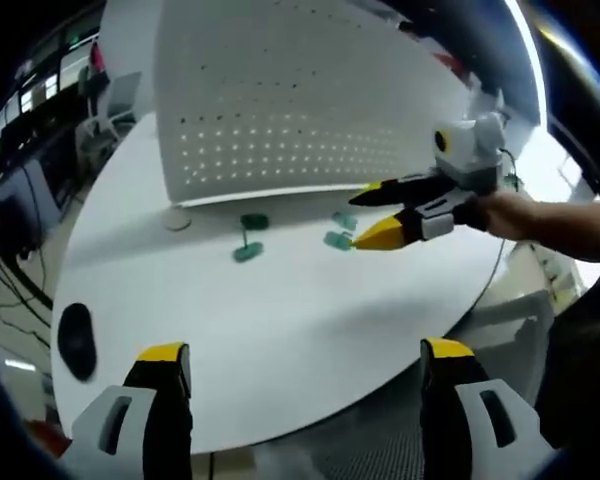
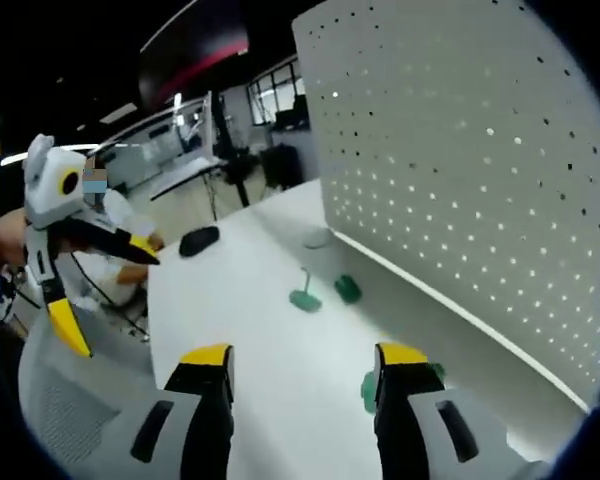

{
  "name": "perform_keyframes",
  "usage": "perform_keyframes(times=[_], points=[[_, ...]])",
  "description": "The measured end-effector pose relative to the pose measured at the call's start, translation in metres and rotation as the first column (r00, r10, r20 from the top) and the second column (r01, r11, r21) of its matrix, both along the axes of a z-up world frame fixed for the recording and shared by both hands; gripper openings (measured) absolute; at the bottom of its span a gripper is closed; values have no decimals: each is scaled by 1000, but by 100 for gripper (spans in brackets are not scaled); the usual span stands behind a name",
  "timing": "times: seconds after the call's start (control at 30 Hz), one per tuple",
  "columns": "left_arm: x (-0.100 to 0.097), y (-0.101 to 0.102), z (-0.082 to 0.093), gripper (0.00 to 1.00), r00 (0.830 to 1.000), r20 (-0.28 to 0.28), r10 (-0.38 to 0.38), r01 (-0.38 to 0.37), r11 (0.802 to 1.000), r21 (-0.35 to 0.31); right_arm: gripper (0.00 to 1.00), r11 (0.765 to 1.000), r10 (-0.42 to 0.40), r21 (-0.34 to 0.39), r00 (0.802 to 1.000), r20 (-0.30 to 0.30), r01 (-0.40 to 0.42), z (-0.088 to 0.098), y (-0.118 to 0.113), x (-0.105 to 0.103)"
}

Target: Insert the hook assembly into the mounting plate slot until the hook locks in place.

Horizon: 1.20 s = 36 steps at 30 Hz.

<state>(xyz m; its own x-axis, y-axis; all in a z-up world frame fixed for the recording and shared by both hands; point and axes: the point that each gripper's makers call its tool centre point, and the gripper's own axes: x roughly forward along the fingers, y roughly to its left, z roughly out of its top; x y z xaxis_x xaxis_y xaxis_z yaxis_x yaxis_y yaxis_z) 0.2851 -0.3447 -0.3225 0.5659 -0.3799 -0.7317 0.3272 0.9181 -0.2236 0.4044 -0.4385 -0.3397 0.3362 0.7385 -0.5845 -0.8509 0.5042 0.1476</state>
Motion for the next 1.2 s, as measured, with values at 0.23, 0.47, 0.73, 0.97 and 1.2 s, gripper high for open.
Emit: perform_keyframes(times=[0.23,0.47,0.73,0.97,1.2], points=[[1,3,-3,97,1000,-17,20,-20,1000,-13,53,998,62,16,998,-24,-61,-5,36,10],[6,10,-5,97,999,-19,35,-35,999,-13,50,993,117,29,992,-42,-115,-13,68,17],[9,4,-9,97,998,-37,52,-54,997,-63,46,989,146,34,987,-60,-145,-30,94,24],[10,7,-12,96,997,-54,48,-51,997,-56,46,983,182,11,981,-65,-182,-46,115,37],[8,8,-18,96,996,-77,46,-50,997,-56,35,984,178,0,979,-99,-179,-61,119,46]])
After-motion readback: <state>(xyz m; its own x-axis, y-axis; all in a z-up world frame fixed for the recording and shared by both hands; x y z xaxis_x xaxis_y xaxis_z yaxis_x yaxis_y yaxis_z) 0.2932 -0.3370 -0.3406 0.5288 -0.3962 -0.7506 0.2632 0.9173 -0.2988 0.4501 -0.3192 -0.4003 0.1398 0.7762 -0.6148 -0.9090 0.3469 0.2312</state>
